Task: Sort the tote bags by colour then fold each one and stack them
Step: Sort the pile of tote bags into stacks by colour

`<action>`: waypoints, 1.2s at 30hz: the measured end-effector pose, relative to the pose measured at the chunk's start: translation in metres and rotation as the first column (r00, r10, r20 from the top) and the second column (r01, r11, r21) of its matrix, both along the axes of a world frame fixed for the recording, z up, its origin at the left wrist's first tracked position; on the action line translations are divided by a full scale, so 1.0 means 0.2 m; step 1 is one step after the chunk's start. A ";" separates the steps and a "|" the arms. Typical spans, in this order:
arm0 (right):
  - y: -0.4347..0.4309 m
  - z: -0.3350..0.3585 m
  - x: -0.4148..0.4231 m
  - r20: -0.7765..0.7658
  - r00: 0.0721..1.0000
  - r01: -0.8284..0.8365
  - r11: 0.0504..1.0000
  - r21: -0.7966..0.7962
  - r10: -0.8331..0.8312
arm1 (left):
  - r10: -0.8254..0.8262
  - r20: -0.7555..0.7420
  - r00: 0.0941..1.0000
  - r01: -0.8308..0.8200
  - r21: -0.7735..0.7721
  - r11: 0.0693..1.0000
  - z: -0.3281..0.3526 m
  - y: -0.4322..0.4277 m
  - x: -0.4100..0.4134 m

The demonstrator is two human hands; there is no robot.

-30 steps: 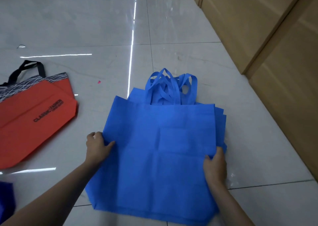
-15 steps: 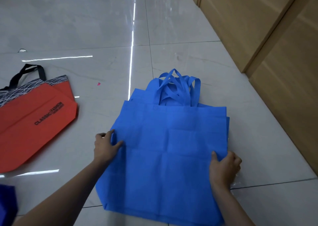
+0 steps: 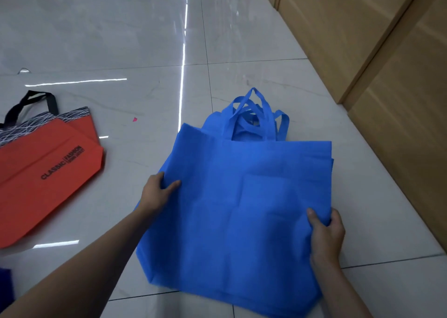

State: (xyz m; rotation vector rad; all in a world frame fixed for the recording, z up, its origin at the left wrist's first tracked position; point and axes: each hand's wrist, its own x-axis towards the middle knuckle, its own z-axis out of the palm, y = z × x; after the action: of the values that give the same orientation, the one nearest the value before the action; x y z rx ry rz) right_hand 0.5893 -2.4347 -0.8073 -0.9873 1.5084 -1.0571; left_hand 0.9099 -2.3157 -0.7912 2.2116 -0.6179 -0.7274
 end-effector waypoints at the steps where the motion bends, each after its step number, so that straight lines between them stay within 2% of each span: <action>1: -0.01 0.02 0.02 0.000 1.000 0.010 0.999 -0.035 -0.010 | -0.004 0.047 0.999 0.005 -0.016 1.000 0.02 -0.03 0.01; 4: -0.09 0.01 0.06 -0.055 0.998 0.033 0.998 -0.061 -0.036 | 0.008 0.164 0.986 -0.005 -0.016 1.000 0.08 -0.14 0.08; 6: -0.14 -0.04 0.10 -0.198 0.980 0.029 0.999 -0.021 -0.033 | 0.024 0.123 0.992 -0.028 0.033 0.999 0.08 -0.20 0.13; 8: -0.16 -0.09 0.12 -0.397 0.918 0.040 0.998 0.041 -0.020 | 0.021 0.030 0.999 -0.025 0.148 0.989 0.04 -0.22 0.15; 9: -0.17 -0.11 0.13 -0.439 0.898 0.048 0.997 0.065 -0.015 | 0.021 -0.009 1.000 -0.018 0.206 0.978 0.00 -0.22 0.16; 12: -0.15 -0.12 0.14 -0.469 0.883 0.030 0.999 0.039 -0.008 | 0.046 0.039 0.998 -0.055 0.281 0.958 -0.09 -0.19 0.15; 14: -0.15 -0.13 0.14 -0.527 0.849 0.016 1.000 -0.013 -0.021 | 0.104 0.084 0.991 -0.121 0.225 0.967 -0.10 -0.18 0.13; 18: -0.11 -0.10 0.16 -0.450 0.893 -0.001 1.000 -0.031 -0.013 | 0.085 0.145 0.986 -0.115 0.212 0.971 -0.08 -0.15 0.07; 20: -0.09 -0.09 0.16 -0.424 0.905 -0.016 0.999 -0.050 -0.007 | 0.065 0.111 0.992 -0.087 0.208 0.974 -0.07 -0.10 0.06; 22: -0.05 -0.06 0.17 -0.316 0.949 -0.015 0.999 -0.037 0.003 | 0.094 0.044 0.995 -0.100 0.177 0.979 -0.05 -0.03 0.07; 26: 0.06 -0.02 0.14 -0.078 0.996 -0.036 0.988 0.153 0.048 | 0.121 0.003 0.993 -0.120 0.122 0.985 0.01 0.16 0.05; 28: 0.10 -0.03 0.11 -0.056 0.993 -0.095 0.979 0.181 0.107 | 0.125 -0.071 0.990 -0.116 0.116 0.986 0.04 0.25 0.04; 31: 0.18 0.04 0.07 -0.092 0.984 -0.147 0.987 0.073 0.153 | 0.106 -0.246 0.963 -0.073 0.141 0.987 0.12 0.33 0.03; 33: 0.20 0.10 0.05 -0.120 0.978 -0.175 0.984 -0.031 0.170 | 0.065 -0.288 0.955 -0.027 0.136 0.990 0.17 0.34 0.03; 34: 0.20 0.13 0.04 -0.137 0.976 -0.181 0.980 -0.079 0.169 | 0.043 -0.260 0.965 -0.012 0.119 0.993 0.20 0.33 0.02; 36: 0.16 0.17 0.05 -0.158 0.975 -0.179 0.975 -0.134 0.158 | 0.010 -0.045 0.999 -0.006 0.098 0.995 0.24 0.29 0.03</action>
State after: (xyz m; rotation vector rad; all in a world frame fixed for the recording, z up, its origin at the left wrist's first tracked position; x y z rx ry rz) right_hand 0.5985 -2.4036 -0.7727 -1.2978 1.4492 -1.0022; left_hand 0.9164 -2.2568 -0.7433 2.2786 -0.5608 -0.8174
